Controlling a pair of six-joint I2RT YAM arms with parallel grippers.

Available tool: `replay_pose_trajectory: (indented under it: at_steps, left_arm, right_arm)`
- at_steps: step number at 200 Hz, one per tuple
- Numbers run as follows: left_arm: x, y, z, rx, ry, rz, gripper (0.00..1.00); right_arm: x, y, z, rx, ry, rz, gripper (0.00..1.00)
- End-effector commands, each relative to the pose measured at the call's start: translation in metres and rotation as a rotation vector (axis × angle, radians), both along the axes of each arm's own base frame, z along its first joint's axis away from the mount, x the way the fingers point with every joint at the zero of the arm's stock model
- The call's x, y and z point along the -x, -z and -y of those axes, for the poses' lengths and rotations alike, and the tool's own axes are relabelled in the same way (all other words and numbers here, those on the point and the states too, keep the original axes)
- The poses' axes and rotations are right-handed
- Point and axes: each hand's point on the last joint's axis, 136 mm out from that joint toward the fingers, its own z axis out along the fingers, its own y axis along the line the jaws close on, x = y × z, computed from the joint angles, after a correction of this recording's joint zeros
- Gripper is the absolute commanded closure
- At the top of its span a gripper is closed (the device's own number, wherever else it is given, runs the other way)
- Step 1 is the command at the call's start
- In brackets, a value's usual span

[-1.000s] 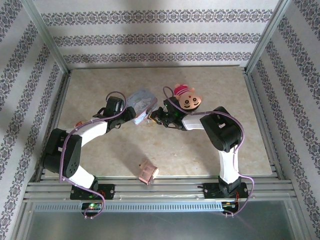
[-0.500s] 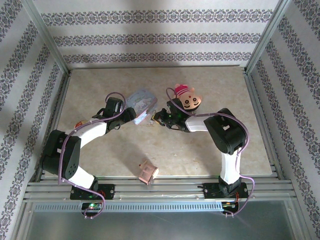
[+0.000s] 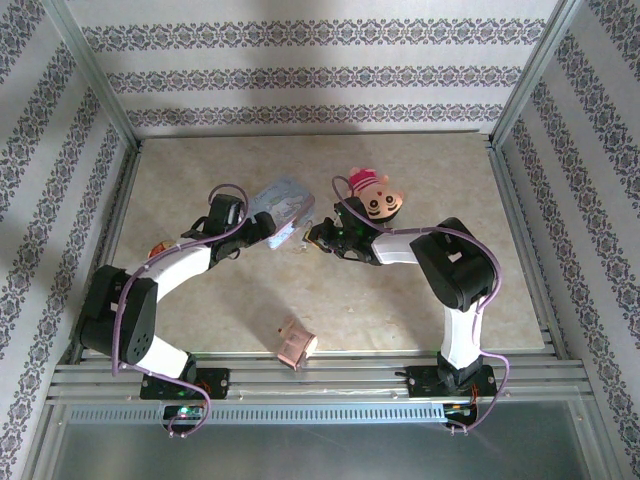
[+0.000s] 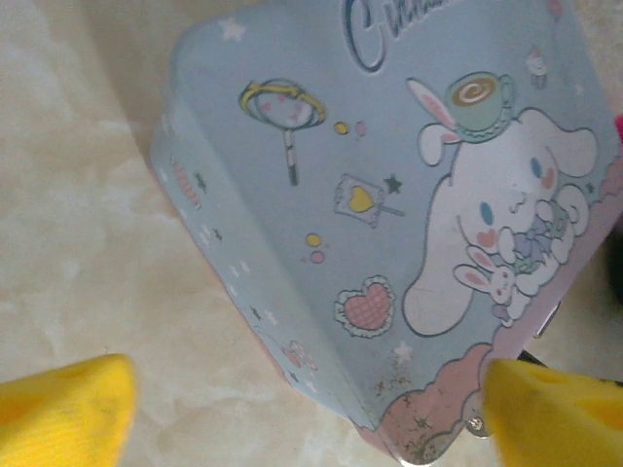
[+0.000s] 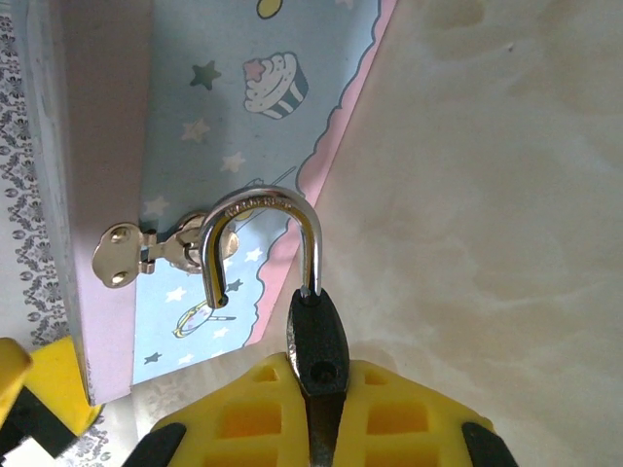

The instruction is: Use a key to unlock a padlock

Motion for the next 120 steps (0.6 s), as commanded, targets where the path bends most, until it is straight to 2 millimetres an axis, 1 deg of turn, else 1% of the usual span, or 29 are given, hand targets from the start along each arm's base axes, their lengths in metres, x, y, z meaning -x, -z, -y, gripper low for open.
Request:
replay_pose_trajectory:
  at_steps: [1,37,83,96,120]
  left_arm:
    - [-0.005,-0.015,-0.008,0.007,-0.037,0.040,0.01]
    - [-0.009,-0.019,-0.007,0.014,-0.032,0.043,0.01]
    - [-0.016,-0.015,-0.005,0.049,-0.021,0.026,0.00]
    - [-0.019,-0.013,-0.005,0.058,-0.020,0.027,0.03]
    - [-0.026,-0.010,-0.005,0.076,-0.011,0.032,0.13]
  right_arm:
    - [-0.001,-0.024,0.003,-0.006,-0.028,0.070,1.00]
    - [0.005,-0.030,0.002,0.019,-0.059,0.086,1.00]
    - [0.017,-0.029,0.006,0.065,-0.101,0.079,1.00]
    - [0.021,-0.028,0.008,0.079,-0.109,0.078,1.00]
    - [0.026,-0.027,0.013,0.097,-0.118,0.076,1.00]
